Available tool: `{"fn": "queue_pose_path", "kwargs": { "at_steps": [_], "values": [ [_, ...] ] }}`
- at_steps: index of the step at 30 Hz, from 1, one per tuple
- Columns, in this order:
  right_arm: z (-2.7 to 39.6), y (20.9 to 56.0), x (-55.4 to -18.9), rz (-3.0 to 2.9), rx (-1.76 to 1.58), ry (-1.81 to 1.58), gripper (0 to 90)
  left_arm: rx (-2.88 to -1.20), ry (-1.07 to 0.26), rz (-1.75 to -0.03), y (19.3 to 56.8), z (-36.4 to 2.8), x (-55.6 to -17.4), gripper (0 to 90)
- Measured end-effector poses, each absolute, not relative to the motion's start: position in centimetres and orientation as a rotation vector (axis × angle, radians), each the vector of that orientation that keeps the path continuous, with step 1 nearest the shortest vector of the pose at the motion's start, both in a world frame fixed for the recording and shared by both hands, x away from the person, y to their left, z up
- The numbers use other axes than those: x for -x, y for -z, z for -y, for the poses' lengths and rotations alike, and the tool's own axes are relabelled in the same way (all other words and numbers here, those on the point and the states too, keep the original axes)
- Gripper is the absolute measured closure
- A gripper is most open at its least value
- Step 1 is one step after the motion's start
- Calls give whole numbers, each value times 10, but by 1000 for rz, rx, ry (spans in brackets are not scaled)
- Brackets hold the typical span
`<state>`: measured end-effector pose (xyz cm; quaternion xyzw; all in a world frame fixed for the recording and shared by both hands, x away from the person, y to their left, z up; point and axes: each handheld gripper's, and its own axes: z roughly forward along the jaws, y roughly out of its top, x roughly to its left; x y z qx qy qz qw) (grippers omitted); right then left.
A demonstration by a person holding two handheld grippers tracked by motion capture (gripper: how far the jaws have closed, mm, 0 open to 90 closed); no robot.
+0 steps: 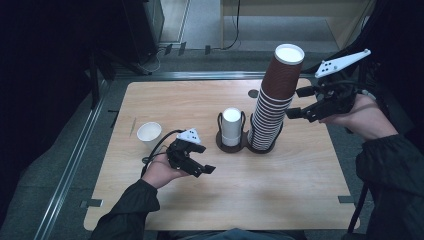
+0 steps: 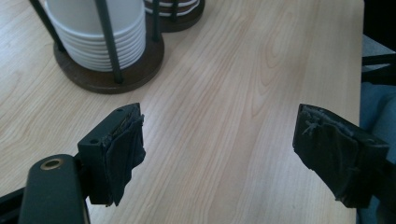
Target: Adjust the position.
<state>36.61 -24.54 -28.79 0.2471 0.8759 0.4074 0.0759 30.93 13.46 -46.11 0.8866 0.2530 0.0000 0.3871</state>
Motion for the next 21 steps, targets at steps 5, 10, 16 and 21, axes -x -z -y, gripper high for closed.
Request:
{"fn": "queue_pose_path", "kwargs": {
  "at_steps": [5, 10, 16, 21],
  "values": [
    [246, 280, -376, -2616, -762, -1190, 147, -2268, 1, -635, 462, -134, -309, 162],
    [245, 271, -385, -2594, -765, -1210, 141, -2269, 1, -633, 462, -133, -308, 163],
    [239, 259, -396, -2577, -773, -1268, 137, -2281, 4, -600, 461, -131, -306, 162],
    [229, 250, -405, -2569, -772, -1255, 135, -2292, 6, -595, 461, -130, -305, 162]
  ]
}}
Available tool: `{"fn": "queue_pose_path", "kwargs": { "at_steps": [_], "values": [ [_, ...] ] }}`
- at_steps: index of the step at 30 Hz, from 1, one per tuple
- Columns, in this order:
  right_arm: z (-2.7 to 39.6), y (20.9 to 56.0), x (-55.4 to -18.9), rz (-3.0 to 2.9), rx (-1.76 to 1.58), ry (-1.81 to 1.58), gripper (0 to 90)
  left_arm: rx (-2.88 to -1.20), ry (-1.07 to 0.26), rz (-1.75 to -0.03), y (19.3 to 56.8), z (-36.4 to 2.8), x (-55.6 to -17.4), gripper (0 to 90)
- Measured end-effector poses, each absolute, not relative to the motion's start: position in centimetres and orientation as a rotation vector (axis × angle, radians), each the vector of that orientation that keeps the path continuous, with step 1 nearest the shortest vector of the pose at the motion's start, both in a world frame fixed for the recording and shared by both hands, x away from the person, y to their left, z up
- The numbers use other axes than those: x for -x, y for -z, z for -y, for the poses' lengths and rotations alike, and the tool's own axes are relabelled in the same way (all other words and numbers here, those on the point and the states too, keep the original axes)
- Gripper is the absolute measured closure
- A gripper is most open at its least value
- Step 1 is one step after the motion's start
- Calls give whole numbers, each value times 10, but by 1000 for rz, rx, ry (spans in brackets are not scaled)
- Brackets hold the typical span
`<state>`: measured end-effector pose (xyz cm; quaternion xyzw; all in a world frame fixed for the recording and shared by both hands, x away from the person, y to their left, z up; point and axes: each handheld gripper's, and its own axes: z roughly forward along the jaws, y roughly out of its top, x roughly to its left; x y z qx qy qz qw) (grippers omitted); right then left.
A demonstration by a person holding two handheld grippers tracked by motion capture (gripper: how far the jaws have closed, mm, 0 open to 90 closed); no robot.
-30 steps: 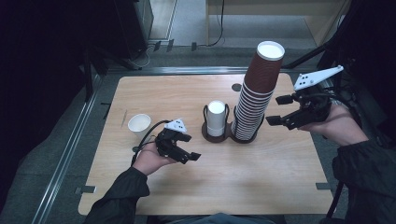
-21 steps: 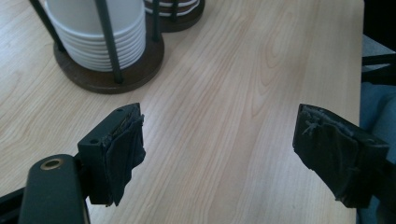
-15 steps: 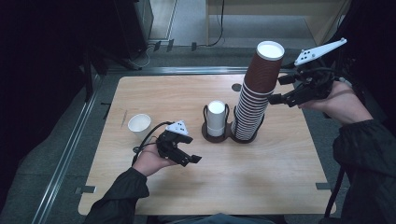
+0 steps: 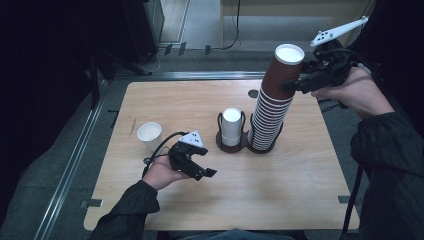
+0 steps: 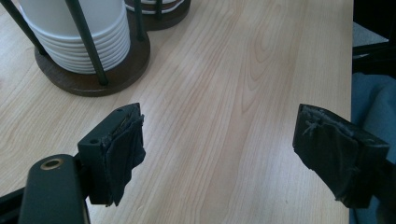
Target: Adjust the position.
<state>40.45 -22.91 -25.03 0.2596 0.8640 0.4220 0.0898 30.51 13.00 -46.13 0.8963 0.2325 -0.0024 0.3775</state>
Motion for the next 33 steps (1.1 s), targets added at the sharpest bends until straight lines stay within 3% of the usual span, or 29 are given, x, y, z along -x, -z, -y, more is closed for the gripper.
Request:
{"fn": "queue_pose_path", "kwargs": {
  "at_steps": [33],
  "values": [
    [203, 221, -413, -2550, -710, -1179, 198, -2314, 6, -599, 466, -132, -304, 163]
  ]
}}
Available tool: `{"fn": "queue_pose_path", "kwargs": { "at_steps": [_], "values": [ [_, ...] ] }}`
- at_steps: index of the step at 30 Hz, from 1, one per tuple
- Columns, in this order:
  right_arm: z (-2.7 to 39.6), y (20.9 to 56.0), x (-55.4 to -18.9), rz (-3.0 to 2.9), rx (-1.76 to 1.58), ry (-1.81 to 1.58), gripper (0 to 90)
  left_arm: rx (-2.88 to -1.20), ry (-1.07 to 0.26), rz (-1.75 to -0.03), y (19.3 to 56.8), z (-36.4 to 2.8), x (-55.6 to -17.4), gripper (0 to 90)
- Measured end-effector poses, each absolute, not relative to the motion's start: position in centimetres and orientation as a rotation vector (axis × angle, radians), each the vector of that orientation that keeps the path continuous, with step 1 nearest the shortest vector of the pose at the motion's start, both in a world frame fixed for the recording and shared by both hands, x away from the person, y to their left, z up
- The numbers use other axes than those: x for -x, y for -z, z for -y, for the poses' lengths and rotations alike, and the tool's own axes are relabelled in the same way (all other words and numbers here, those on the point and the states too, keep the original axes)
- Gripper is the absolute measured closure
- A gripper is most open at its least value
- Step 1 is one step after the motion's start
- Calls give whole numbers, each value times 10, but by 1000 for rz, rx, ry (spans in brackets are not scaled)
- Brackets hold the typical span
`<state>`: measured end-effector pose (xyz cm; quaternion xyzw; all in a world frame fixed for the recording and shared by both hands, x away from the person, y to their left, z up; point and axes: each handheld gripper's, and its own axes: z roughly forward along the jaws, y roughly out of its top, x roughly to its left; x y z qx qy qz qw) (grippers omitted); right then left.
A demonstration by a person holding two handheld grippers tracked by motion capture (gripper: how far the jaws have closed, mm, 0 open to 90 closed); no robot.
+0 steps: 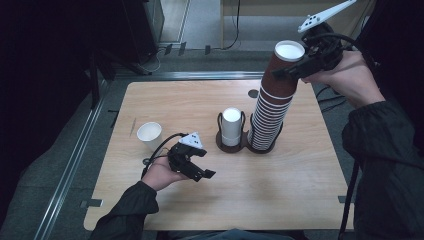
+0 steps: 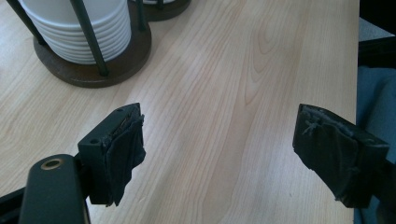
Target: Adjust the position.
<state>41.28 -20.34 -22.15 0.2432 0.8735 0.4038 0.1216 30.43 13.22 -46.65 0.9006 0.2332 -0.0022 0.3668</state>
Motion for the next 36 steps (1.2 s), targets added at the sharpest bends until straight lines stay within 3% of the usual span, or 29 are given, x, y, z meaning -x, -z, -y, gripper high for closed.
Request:
{"fn": "queue_pose_path", "kwargs": {
  "at_steps": [9, 25, 28, 34, 36],
  "values": [
    [205, 203, -412, -2555, -758, -1193, 197, -2316, 0, -599, 468, -132, -304, 163],
    [202, 139, -390, -2468, -722, -1247, 200, -2247, 6, -680, 465, -141, -308, 172],
    [196, 128, -378, -2491, -677, -1269, 200, -2209, 26, -701, 464, -145, -310, 234],
    [184, 129, -362, -2523, -599, -1254, 199, -2178, 34, -727, 462, -149, -312, 235],
    [179, 137, -356, -2574, -588, -1281, 200, -2162, 42, -739, 462, -151, -312, 316]
  ]
}}
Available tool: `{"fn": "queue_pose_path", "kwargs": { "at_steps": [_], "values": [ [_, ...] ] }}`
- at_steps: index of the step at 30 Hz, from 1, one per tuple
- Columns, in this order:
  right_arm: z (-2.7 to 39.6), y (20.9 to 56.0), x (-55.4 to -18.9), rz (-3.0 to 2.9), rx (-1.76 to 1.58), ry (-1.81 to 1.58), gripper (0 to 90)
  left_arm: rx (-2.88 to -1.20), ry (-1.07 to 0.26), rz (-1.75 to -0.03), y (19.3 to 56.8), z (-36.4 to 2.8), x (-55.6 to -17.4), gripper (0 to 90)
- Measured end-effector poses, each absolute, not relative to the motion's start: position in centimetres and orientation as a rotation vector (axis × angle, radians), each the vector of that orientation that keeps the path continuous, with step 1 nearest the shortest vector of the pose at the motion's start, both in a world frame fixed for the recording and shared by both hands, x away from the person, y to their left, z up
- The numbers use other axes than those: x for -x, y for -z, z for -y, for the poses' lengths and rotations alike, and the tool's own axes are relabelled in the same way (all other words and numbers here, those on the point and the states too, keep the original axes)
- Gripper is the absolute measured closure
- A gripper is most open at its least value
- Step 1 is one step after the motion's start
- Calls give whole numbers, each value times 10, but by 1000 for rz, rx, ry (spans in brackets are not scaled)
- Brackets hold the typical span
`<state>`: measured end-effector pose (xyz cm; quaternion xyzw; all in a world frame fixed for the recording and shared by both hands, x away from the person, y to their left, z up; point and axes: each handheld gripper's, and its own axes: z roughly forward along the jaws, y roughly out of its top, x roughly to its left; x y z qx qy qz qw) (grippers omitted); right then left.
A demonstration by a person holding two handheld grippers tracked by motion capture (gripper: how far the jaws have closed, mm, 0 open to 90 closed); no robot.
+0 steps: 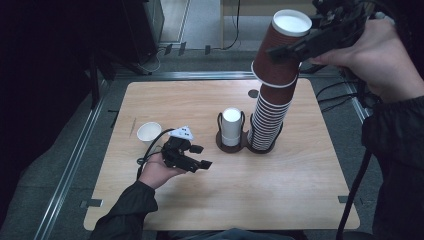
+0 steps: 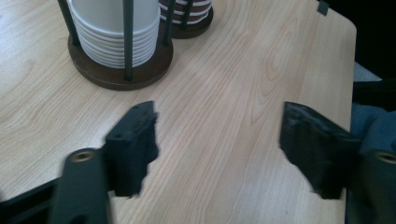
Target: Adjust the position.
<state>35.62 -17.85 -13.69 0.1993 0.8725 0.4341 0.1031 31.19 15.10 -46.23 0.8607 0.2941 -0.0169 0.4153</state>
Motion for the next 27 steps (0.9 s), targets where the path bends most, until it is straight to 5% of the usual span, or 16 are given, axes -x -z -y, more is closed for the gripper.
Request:
{"fn": "queue_pose_path", "kwargs": {
  "at_steps": [11, 27],
  "values": [
    [164, 167, -331, -2651, -489, -1284, 199, -2112, 36, -755, 460, -158, -313, 418],
    [153, 224, -312, -2716, -432, -1295, 199, -2118, 85, -728, 463, -157, -310, 346]
  ]
}}
